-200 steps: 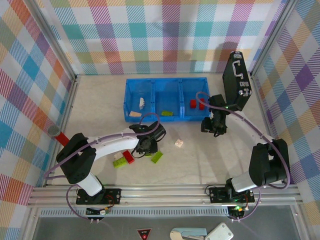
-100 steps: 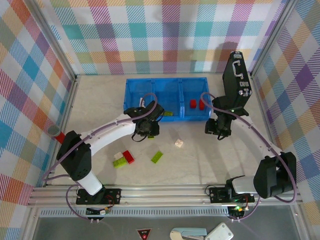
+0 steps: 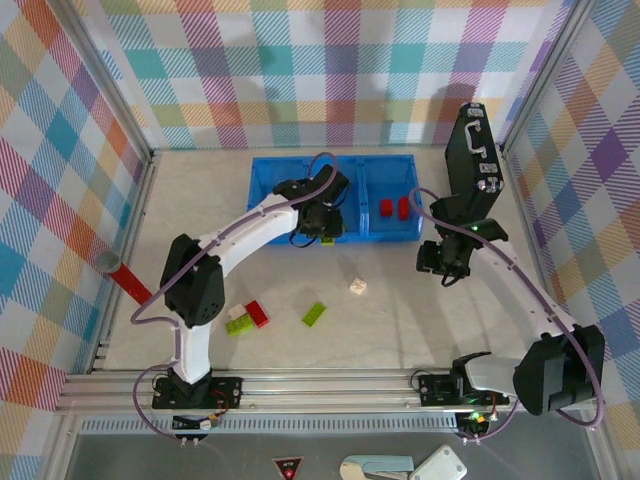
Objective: Sort the legos into containers by color
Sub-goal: Place the lego in the container.
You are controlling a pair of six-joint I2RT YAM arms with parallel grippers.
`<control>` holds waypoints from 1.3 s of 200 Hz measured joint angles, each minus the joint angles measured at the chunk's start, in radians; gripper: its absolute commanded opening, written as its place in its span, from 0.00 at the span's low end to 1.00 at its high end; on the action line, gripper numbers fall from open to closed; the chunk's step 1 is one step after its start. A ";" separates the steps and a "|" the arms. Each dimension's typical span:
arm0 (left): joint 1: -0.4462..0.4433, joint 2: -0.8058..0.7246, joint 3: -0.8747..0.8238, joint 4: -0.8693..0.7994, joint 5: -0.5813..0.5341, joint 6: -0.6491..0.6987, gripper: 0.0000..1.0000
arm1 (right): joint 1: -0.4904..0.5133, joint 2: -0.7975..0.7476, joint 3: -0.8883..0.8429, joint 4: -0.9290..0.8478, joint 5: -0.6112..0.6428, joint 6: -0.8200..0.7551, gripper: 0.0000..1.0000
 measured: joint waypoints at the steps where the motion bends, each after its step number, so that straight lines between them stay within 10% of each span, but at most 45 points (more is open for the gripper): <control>1: 0.001 0.002 0.003 0.001 0.001 0.001 0.34 | 0.000 -0.001 0.000 -0.001 0.000 0.000 0.55; 260: 0.119 0.406 0.165 0.468 0.235 -0.041 0.40 | 0.000 -0.106 -0.015 -0.078 0.017 0.023 0.55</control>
